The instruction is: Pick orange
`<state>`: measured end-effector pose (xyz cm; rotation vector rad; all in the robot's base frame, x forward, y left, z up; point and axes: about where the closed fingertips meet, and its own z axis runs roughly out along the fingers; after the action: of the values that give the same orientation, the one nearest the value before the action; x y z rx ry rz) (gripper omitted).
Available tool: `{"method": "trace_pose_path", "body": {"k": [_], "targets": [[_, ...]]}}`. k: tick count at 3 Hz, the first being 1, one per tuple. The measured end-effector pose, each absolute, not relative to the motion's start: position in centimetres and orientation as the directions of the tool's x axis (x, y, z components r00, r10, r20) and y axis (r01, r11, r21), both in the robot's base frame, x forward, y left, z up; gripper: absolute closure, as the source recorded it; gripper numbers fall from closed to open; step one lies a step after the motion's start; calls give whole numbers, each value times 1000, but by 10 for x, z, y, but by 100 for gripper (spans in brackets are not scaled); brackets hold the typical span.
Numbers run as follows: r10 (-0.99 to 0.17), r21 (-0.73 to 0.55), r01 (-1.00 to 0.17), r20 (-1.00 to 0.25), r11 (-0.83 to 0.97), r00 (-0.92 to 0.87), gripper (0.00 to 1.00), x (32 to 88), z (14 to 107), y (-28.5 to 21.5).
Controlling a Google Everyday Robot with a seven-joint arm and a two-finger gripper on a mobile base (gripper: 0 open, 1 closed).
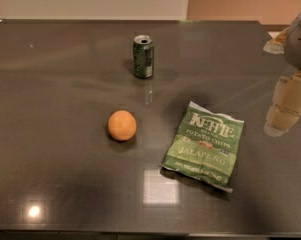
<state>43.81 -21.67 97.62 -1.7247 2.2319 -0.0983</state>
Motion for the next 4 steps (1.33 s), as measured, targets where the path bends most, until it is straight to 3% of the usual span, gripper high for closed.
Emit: {"method": "trace_pose_path", "body": {"k": [2,4], "targets": [[-960,-248,-940,-213,236,-184,0,441,975,-201],[-963,-206,-974,-267,94,-36,0,455,956,-133]]}}
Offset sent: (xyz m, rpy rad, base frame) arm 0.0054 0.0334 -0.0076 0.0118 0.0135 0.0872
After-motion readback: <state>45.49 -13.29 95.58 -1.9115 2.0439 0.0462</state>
